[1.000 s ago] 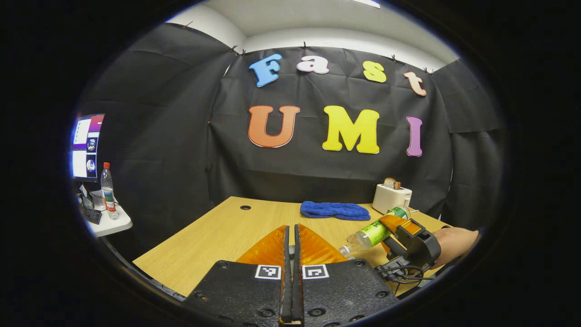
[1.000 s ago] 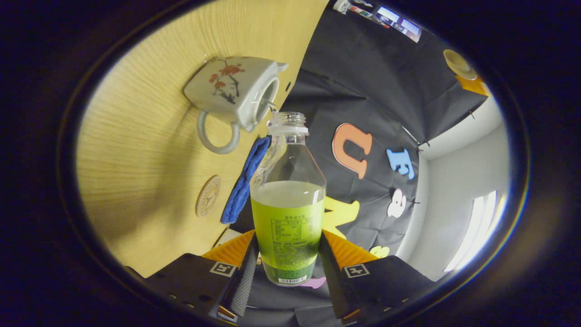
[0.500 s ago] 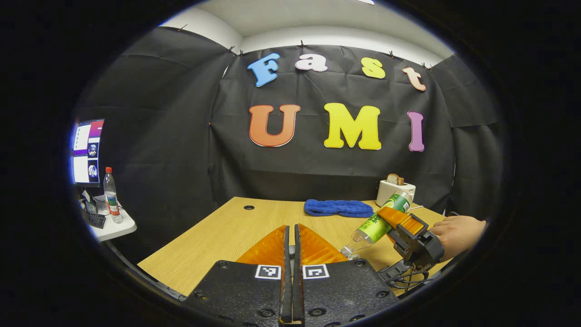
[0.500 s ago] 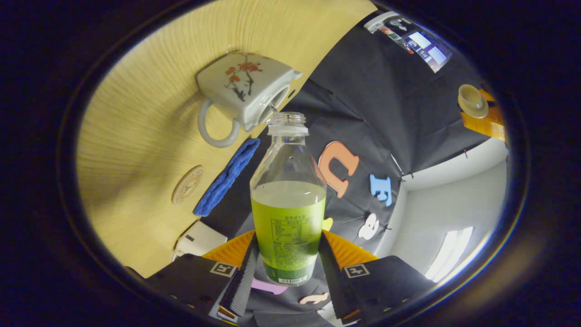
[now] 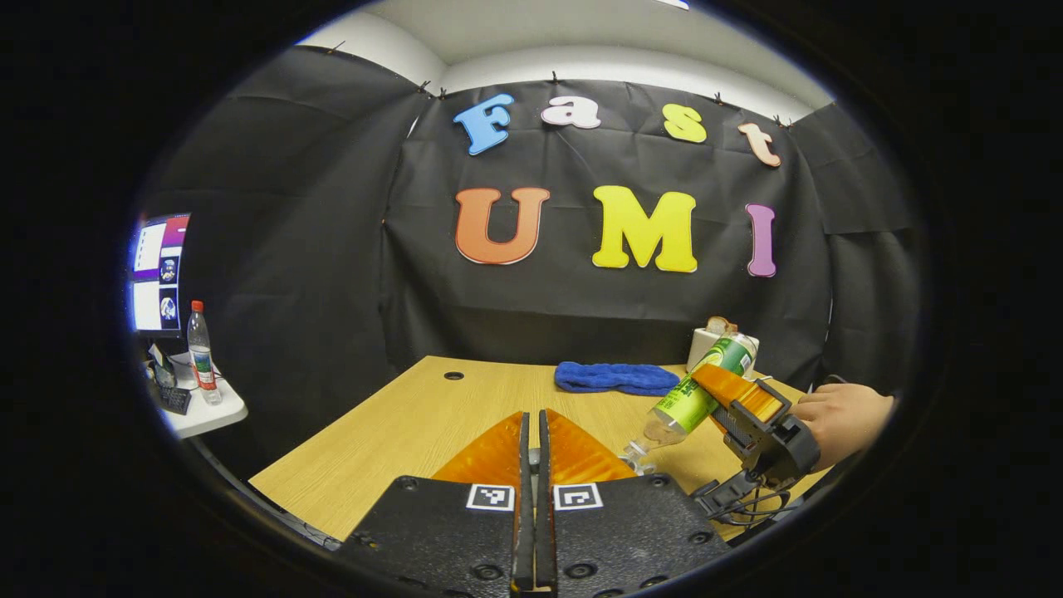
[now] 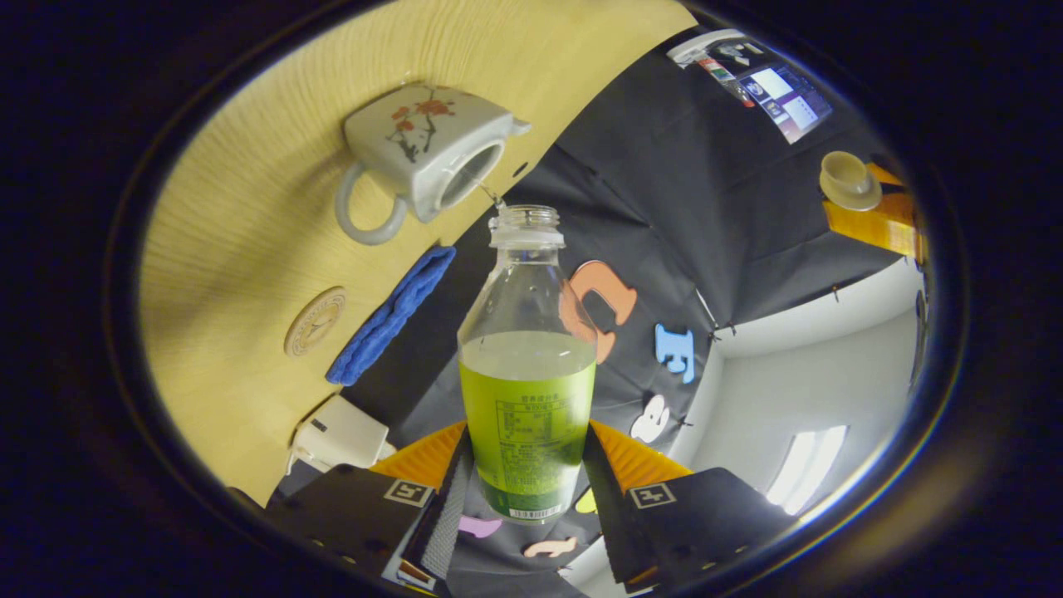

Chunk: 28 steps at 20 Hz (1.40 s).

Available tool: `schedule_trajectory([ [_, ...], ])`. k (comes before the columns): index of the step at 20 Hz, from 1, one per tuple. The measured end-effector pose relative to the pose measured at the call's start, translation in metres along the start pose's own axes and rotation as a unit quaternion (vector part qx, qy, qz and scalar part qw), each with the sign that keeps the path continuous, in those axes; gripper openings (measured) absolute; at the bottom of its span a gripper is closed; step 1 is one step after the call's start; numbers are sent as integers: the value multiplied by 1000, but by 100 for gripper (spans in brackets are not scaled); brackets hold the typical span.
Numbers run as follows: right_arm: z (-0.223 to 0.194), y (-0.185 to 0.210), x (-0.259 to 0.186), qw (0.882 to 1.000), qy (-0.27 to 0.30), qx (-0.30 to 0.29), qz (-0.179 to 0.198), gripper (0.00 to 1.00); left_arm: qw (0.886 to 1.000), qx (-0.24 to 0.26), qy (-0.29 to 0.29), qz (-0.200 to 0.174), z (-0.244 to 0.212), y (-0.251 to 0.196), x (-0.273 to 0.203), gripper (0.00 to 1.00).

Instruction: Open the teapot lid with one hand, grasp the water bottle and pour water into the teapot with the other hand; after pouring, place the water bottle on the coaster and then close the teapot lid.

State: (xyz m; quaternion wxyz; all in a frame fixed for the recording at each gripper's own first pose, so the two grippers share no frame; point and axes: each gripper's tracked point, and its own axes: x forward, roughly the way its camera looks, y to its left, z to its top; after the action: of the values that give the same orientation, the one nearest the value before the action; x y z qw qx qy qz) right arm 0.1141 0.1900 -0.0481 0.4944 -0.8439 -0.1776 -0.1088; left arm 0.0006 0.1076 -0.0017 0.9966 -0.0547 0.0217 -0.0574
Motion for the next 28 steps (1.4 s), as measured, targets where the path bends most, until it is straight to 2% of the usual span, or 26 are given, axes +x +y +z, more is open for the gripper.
schedule_trajectory([
  [10, 0, -2, 5, 1000, -1, -3, -5, 70, 1000, 3, -2, -2, 1, 0, 0, 3],
  [14, -1, 13, 9, 997, 4, 68, 38, 72, 1000, 2, 2, 2, -3, 3, 2, 3],
  [15, 1, 19, 10, 994, 1, 93, 50, 70, 1000, 3, 3, 3, -3, 3, 2, 4],
  [18, 6, 34, 12, 983, 2, 160, 93, 72, 1000, 4, 6, 4, -6, 5, 3, 3],
  [20, 8, 43, 13, 970, 9, 208, 123, 70, 1000, 4, 7, 5, -6, 6, 4, 3],
  [22, 6, 52, 16, 950, 11, 272, 151, 73, 1000, 2, 5, 2, -5, 5, 3, 3],
  [25, 5, 50, 12, 906, 11, 383, 179, 71, 1000, 1, 5, 0, -6, 4, 5, 3],
  [28, 2, 39, 15, 853, 15, 486, 188, 72, 1000, -4, 7, -6, -6, 1, 4, 3],
])
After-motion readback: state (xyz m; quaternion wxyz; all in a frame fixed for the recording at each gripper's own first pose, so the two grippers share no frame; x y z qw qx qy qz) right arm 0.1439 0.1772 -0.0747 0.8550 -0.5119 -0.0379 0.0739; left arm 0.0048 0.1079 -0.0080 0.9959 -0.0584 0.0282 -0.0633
